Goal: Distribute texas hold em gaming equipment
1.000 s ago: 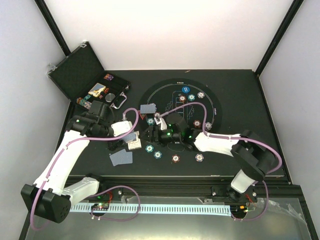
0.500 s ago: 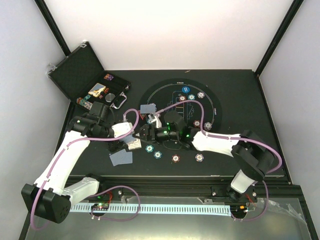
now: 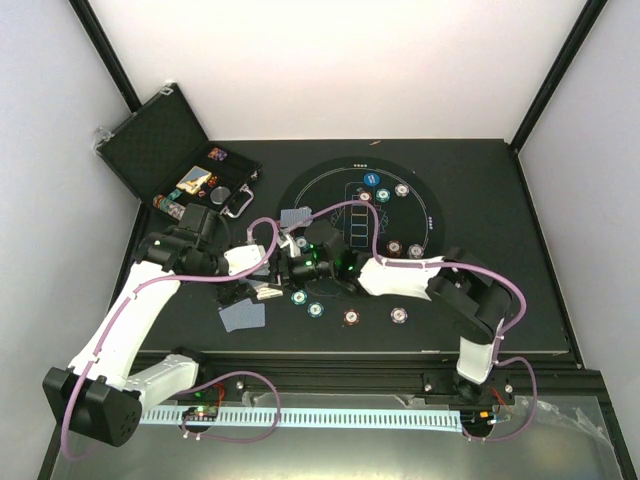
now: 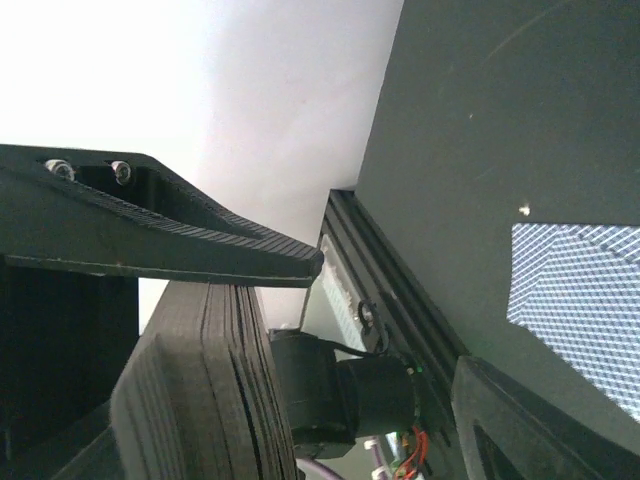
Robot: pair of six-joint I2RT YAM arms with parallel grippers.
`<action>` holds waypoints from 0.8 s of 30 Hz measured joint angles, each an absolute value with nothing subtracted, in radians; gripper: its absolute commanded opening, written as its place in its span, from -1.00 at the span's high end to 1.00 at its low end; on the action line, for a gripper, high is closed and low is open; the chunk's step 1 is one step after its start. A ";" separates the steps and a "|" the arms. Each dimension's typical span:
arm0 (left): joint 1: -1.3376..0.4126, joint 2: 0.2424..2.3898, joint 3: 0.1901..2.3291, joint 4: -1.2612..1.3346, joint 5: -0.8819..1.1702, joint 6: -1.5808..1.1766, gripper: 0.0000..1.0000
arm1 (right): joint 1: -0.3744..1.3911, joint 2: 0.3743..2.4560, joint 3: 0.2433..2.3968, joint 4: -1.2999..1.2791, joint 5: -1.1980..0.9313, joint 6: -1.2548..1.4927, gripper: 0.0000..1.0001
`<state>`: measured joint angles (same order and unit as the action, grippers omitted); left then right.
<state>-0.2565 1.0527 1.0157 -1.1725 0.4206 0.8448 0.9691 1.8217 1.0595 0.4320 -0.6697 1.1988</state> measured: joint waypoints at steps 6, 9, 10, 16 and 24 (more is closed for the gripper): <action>-0.257 1.047 1.015 -1.175 0.423 0.850 0.97 | 0.960 1.840 1.053 0.488 -0.686 1.230 -0.26; -0.257 1.047 1.015 -1.174 0.424 0.854 0.97 | 0.943 1.835 1.023 0.533 -0.699 1.242 -0.18; -0.257 1.047 1.015 -1.174 0.424 0.854 0.97 | 0.937 1.829 1.011 0.545 -0.702 1.243 -0.14; -0.257 1.047 1.015 -1.174 0.424 0.855 0.97 | 0.907 1.779 0.966 0.559 -0.707 1.237 0.21; -0.257 1.047 1.014 -1.175 0.425 0.856 0.97 | 0.900 1.718 0.957 0.498 -0.688 1.203 0.72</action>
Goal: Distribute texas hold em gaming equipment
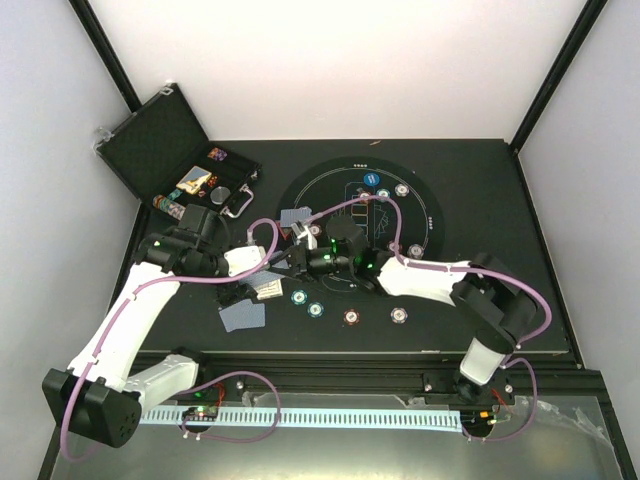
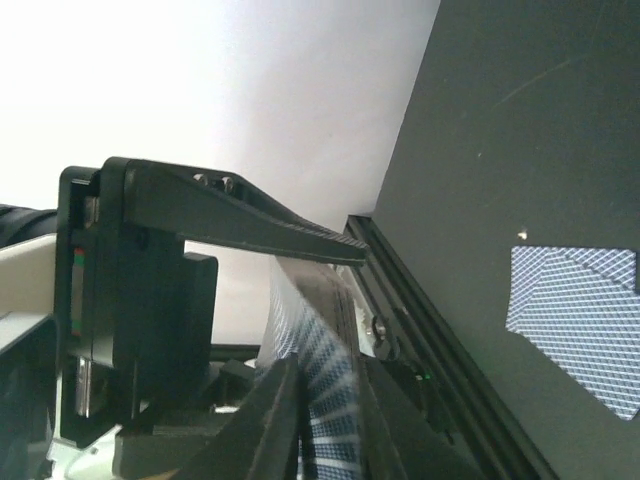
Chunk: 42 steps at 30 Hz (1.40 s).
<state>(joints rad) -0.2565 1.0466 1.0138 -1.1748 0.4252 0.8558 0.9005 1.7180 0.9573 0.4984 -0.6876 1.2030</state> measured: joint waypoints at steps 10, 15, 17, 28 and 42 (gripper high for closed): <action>-0.257 1.046 1.012 -1.174 0.426 0.855 0.97 | 0.881 1.621 0.949 0.369 -0.653 1.139 0.98; -0.257 1.046 1.012 -1.174 0.426 0.855 0.97 | 0.853 1.594 0.937 0.332 -0.653 1.119 0.98; -0.257 1.046 1.012 -1.174 0.426 0.855 0.97 | 0.834 1.584 0.936 0.315 -0.654 1.111 0.98; -0.257 1.046 1.012 -1.174 0.426 0.855 0.97 | 0.633 1.542 0.929 0.232 -0.702 1.055 0.98; -0.257 1.043 1.012 -1.174 0.426 0.851 0.97 | 0.265 2.157 1.703 -0.170 -0.717 0.789 0.98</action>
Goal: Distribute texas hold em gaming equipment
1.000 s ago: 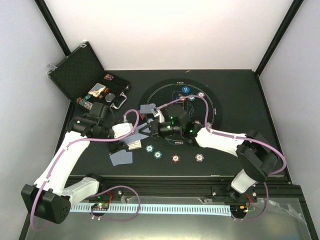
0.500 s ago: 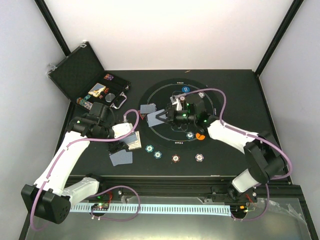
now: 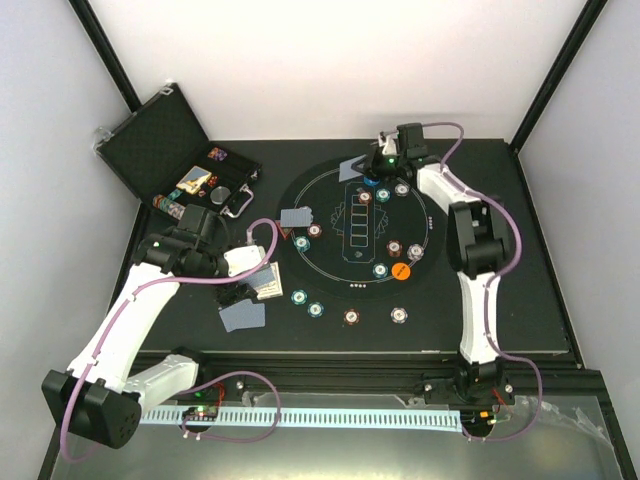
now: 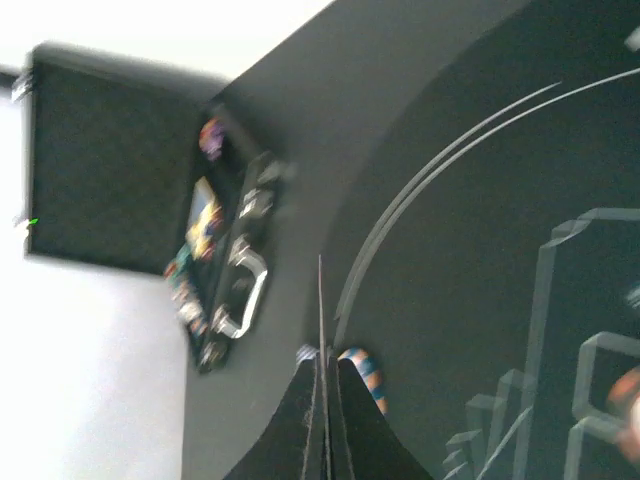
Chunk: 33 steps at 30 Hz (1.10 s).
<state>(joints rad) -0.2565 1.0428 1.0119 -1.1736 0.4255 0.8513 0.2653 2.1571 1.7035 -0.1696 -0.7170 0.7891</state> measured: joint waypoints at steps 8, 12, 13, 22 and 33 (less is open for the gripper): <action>-0.257 1.040 1.012 -1.174 0.426 0.843 0.97 | 0.212 2.581 2.170 -0.403 -0.676 0.778 0.96; -0.257 1.040 1.012 -1.174 0.426 0.841 0.97 | 0.215 2.630 2.233 -0.427 -0.662 0.804 0.47; -0.257 1.040 1.012 -1.174 0.426 0.841 0.97 | 0.216 2.630 2.241 -0.430 -0.656 0.805 0.38; -0.257 1.040 1.012 -1.174 0.428 0.834 0.97 | 0.199 2.593 2.248 -0.484 -0.592 0.760 -0.28; -0.257 1.032 1.012 -1.174 0.435 0.833 0.97 | 0.208 1.955 1.602 -0.391 -0.501 0.686 -0.73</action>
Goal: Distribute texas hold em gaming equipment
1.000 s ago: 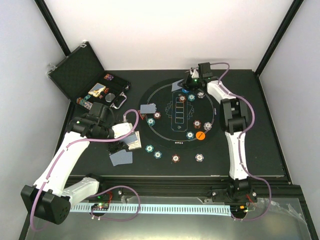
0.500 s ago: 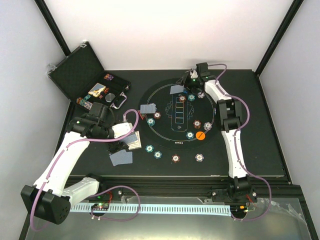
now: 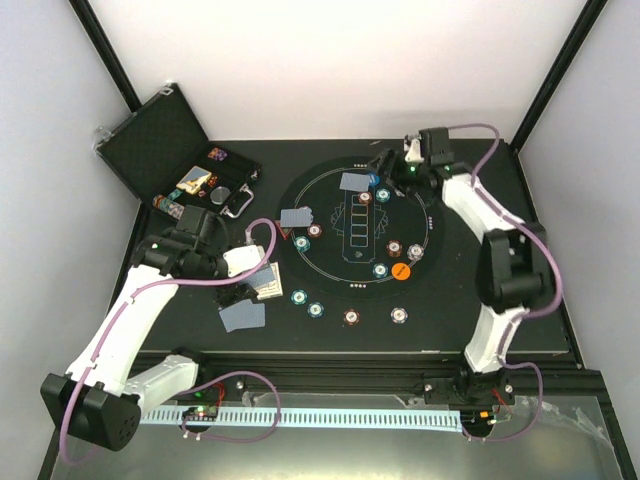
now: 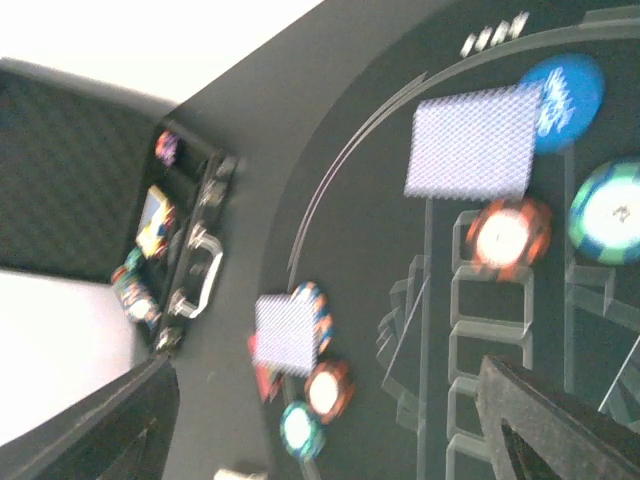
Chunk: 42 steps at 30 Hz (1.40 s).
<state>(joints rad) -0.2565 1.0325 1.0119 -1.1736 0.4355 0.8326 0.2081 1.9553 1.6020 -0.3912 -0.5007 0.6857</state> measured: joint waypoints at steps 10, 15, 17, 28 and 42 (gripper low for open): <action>-0.257 1.025 1.012 -1.173 0.450 0.831 0.97 | 0.581 1.494 0.945 0.023 -0.603 0.892 -0.89; -0.257 1.025 1.012 -1.173 0.452 0.825 0.97 | 0.724 1.480 0.847 0.212 -0.624 1.016 -0.84; -0.257 1.025 1.012 -1.173 0.453 0.825 0.97 | 0.777 1.481 0.833 0.260 -0.630 1.047 -0.77; -0.257 1.025 1.011 -1.169 0.456 0.825 0.97 | 0.913 1.660 0.882 0.476 -0.668 1.172 -0.61; -0.257 1.024 0.990 -1.158 0.455 0.825 0.97 | 0.956 1.799 0.974 0.573 -0.699 1.241 -0.43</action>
